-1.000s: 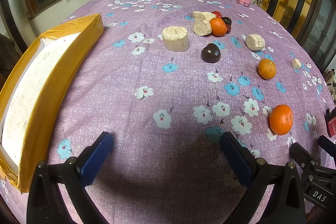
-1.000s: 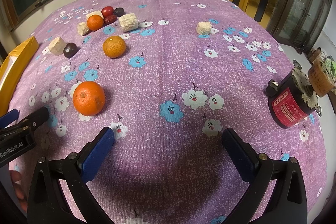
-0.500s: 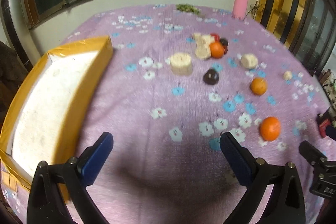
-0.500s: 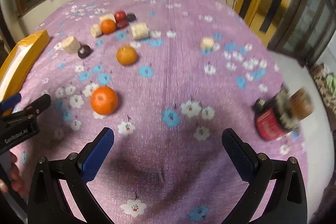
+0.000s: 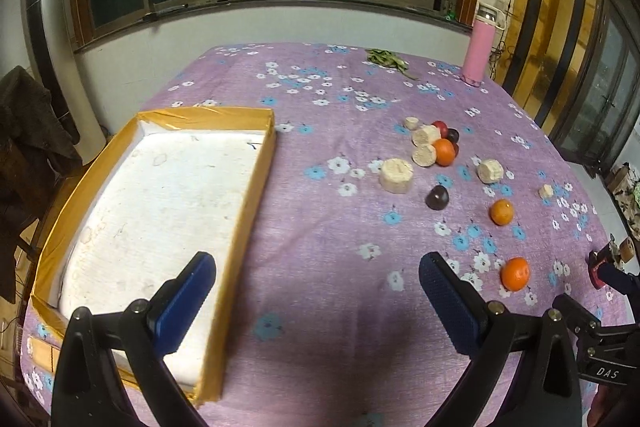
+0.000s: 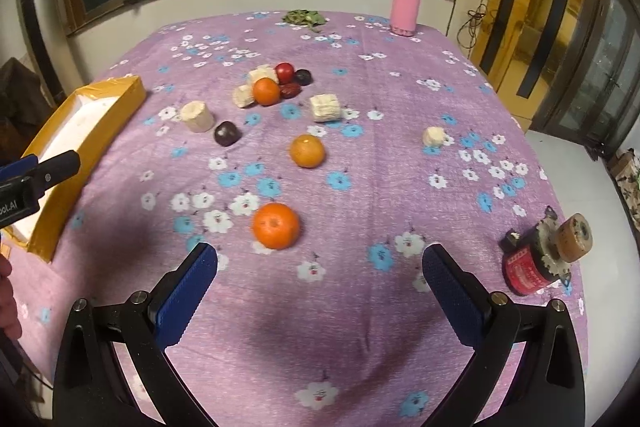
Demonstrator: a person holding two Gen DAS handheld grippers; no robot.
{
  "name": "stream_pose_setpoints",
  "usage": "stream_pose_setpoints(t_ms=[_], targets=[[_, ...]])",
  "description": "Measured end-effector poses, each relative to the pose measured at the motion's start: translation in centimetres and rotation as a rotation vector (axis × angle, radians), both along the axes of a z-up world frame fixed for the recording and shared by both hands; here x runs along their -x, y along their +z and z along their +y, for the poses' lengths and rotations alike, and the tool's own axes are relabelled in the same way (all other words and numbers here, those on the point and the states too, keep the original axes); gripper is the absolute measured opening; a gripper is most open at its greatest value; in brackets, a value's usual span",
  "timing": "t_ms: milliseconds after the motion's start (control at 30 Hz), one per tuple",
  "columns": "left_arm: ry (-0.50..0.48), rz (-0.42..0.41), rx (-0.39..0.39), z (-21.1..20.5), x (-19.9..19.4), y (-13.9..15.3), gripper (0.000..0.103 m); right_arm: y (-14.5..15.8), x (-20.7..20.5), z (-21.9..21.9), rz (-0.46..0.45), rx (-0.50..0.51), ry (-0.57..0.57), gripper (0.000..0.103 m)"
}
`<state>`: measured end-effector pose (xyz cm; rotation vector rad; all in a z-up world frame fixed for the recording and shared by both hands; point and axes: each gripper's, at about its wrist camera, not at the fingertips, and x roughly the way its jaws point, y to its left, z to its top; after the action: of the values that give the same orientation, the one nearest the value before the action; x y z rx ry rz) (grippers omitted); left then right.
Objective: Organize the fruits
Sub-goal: 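Move both tools toward the mandarins and round beige cake, then grasp a mandarin with the right tool while the left tool grasps the round beige cake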
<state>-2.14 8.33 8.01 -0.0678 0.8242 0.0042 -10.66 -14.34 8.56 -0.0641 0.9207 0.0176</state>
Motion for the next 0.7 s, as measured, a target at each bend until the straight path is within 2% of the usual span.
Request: stream_pose_setpoints(t_ms=[233, 400, 533, 633, 700], targets=[[-0.008, 0.003, 0.020, 0.9, -0.1, -0.1, 0.103, 0.2, 0.3, 0.7, -0.007, -0.015, 0.011, 0.103], [-0.001, -0.021, 0.001, 2.0, 0.2, 0.3, 0.103, -0.1, 0.4, -0.6, -0.005, -0.020, -0.024, 0.102], [-0.002, -0.006, 0.006, 2.8, 0.1, 0.0, 0.103, -0.8, 0.3, -0.4, 0.012, -0.004, 0.000, 0.100], [-0.006, 0.008, 0.007, 3.1, 0.1, -0.2, 0.103, -1.7, -0.6, 0.5, 0.031, 0.003, 0.034, 0.091], [-0.005, 0.013, 0.010, 3.2, 0.2, -0.3, 0.103, -2.3, -1.3, 1.0, 0.050, -0.002, 0.057, 0.079]])
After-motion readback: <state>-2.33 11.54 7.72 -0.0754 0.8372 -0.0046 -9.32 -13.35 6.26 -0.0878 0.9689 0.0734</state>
